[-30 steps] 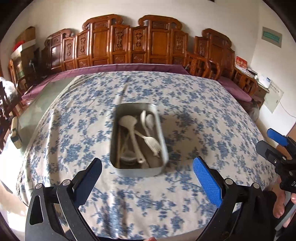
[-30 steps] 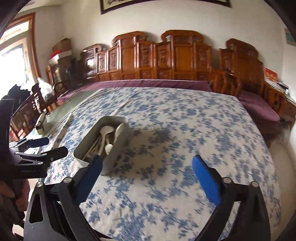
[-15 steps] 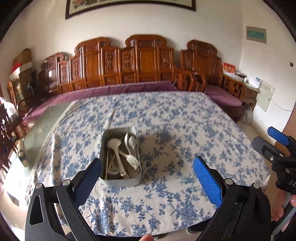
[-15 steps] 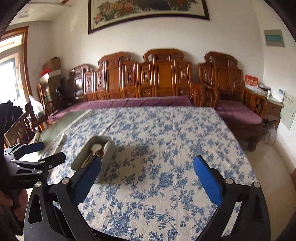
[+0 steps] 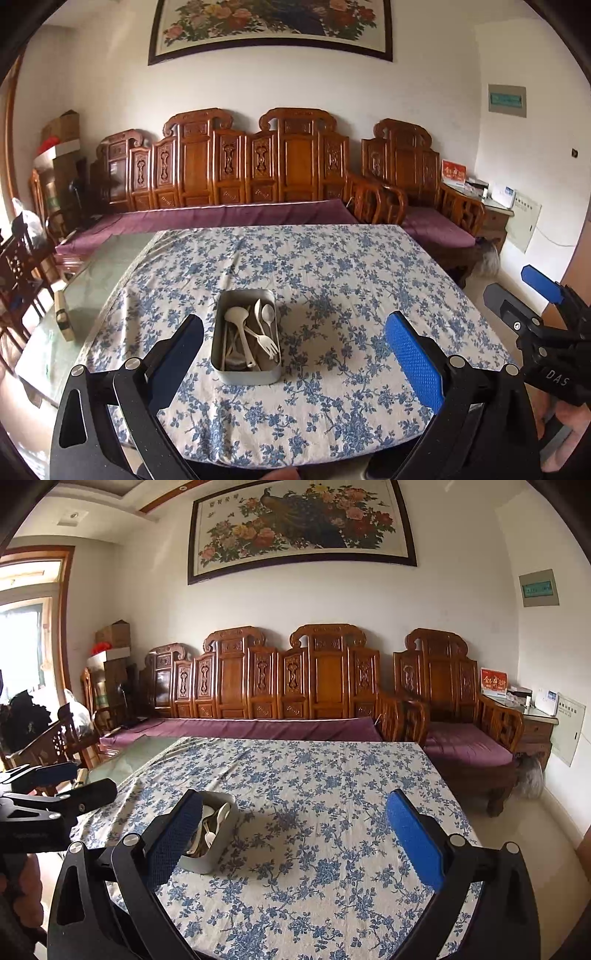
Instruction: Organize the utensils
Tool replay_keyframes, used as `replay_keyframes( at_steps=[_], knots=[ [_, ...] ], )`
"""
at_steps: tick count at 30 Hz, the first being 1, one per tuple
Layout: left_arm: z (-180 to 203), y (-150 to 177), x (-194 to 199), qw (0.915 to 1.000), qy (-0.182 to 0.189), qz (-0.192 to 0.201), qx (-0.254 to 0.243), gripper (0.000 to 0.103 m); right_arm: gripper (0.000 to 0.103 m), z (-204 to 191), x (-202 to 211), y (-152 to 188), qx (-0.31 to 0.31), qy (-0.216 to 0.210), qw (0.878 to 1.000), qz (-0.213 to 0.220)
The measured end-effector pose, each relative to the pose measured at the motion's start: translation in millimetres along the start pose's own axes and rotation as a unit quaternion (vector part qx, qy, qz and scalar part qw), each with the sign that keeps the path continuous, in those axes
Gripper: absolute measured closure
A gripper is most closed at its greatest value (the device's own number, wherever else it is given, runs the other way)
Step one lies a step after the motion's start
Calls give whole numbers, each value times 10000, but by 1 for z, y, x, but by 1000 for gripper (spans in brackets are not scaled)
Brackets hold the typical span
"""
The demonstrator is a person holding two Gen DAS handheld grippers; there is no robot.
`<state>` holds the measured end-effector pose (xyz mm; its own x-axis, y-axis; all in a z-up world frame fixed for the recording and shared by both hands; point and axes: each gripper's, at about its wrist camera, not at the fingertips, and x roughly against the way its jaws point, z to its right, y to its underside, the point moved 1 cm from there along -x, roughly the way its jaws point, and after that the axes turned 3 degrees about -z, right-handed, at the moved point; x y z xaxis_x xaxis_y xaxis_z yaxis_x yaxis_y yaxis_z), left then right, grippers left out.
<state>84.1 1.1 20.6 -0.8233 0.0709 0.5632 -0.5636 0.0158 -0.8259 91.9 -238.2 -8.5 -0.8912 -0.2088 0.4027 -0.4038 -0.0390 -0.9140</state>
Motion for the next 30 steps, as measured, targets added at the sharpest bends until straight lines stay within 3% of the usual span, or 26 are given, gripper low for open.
replay_keyframes(
  at_steps=[30],
  knots=[
    [0,3,7,9999,-91,92,-14,8,3,3,2,-1,-40,8,10000,-4]
  ],
)
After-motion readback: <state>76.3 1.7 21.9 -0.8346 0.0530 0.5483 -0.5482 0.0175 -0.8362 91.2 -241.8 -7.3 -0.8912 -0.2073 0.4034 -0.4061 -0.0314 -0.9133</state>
